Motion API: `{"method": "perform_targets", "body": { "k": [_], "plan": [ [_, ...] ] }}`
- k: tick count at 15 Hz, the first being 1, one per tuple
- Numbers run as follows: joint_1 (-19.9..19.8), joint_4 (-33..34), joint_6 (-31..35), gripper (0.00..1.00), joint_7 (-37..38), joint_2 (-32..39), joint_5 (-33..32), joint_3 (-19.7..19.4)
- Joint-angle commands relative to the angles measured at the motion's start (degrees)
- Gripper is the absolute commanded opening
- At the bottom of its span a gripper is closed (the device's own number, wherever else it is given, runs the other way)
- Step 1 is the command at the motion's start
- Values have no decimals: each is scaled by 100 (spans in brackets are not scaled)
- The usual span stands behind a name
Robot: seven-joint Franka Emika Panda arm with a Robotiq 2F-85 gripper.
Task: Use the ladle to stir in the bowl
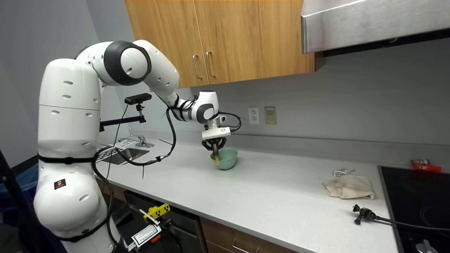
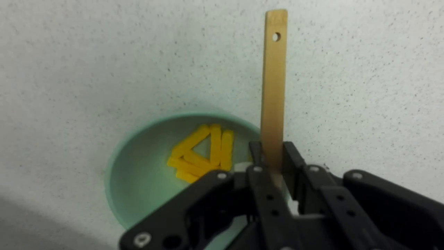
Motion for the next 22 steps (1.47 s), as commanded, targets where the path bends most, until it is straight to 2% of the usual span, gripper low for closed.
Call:
{"method": "perform_targets", "body": {
  "k": [1,5,12,18,19,22],
  "plan": [
    [-107,-343,-338,4,40,-509,24,-144],
    [-102,-385,-982,4,170,-612,-73,-391],
    [-49,-1,-2240,4,360,-461,-726,-724],
    [-29,216,-2610,4,293,-432,-1136,-807],
    [118,541,-2800,4,336,-172,-1189,-700],
    [285,945,-3118,4,389,78,-1429,-661]
  ]
}}
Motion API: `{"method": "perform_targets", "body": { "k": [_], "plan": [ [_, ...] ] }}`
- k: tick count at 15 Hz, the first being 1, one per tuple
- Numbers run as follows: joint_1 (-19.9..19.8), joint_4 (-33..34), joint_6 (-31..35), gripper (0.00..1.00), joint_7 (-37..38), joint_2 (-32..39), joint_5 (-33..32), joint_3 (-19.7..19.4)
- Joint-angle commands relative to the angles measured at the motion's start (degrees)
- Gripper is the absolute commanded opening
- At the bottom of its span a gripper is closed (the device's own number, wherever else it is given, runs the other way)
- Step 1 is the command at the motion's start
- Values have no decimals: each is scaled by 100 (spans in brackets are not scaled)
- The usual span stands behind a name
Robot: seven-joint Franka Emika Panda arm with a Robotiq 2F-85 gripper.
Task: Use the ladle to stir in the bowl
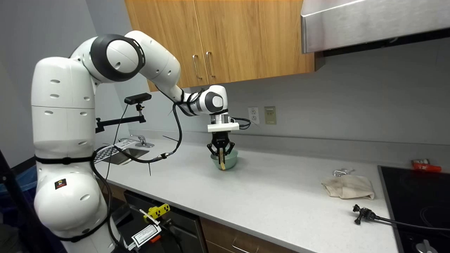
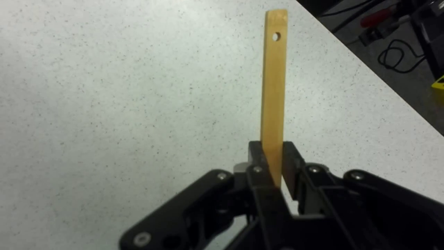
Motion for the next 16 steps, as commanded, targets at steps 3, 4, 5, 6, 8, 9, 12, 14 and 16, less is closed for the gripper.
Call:
{"method": "perform_targets", "body": {
  "k": [3,4,5,6,8,9,12,14,16],
  "plan": [
    [285,966,-618,4,-17,541,-494,26],
    [279,1056,-659,4,-69,566,-585,3],
    [257,1141,-718,4,-115,580,-689,-27],
    [479,1195,-611,4,271,867,-800,42],
    [523,1294,-617,4,332,1020,-878,54],
    [571,1314,-592,4,388,1102,-922,64],
    [723,1421,-552,4,558,1335,-979,82],
    [775,1518,-557,4,621,1425,-996,85],
    [781,1587,-559,4,622,1457,-988,80]
  ]
}}
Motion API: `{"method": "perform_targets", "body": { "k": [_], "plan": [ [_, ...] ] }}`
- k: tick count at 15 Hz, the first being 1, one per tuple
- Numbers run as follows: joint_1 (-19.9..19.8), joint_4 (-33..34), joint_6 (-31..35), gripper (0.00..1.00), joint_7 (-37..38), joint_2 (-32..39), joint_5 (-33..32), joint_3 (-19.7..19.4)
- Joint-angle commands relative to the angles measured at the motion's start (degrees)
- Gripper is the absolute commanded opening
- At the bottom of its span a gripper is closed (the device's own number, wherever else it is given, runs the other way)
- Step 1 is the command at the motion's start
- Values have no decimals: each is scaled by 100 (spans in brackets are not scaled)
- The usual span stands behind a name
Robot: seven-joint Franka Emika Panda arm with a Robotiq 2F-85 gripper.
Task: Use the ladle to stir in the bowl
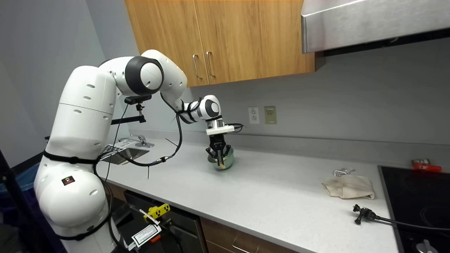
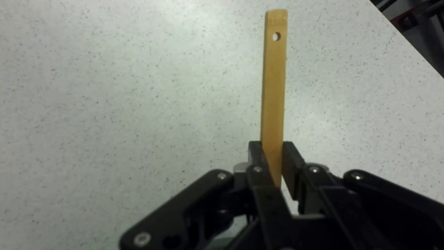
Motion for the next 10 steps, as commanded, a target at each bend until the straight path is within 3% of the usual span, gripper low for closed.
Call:
{"method": "perform_targets", "body": {
  "k": [1,7,10],
  "plan": [
    [29,368,-161,4,97,188,-146,15],
    [26,444,-106,4,123,129,-175,-14],
    [122,434,-234,4,132,64,-518,-85]
  ]
}}
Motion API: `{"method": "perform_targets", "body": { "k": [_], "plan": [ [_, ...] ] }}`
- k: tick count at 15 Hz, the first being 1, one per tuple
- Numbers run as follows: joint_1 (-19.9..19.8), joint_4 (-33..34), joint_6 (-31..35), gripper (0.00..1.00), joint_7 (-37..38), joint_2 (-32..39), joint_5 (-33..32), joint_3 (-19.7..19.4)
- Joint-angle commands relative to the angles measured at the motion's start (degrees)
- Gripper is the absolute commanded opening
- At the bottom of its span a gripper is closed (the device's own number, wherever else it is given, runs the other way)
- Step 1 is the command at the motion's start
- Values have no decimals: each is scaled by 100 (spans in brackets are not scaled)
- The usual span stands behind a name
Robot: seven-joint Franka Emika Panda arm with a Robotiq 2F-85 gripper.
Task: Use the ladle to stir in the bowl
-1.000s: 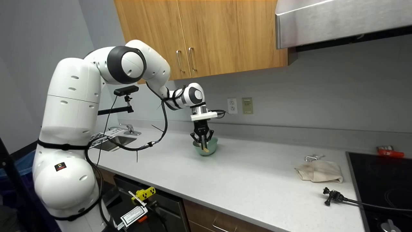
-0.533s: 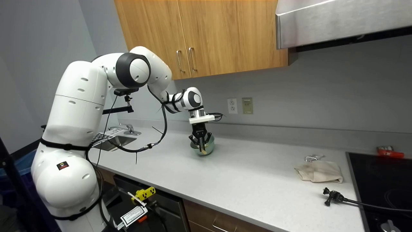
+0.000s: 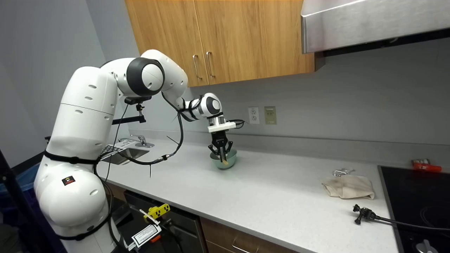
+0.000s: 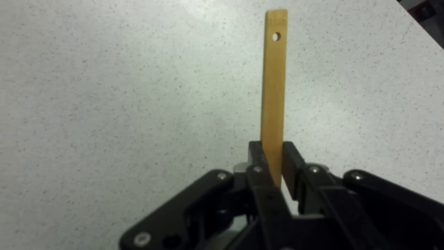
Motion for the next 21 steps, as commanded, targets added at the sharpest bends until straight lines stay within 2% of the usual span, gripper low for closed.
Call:
{"method": "perform_targets", "body": {
  "k": [1,4,12,19,21],
  "plan": [
    [140,161,-266,4,126,-5,-562,-84],
    [184,166,-293,4,174,-21,-968,-103],
    [320,193,-283,4,443,58,-1530,-100],
    [539,292,-311,4,759,297,-1649,-28],
    [498,223,-289,4,716,209,-1671,-54]
  ]
}}
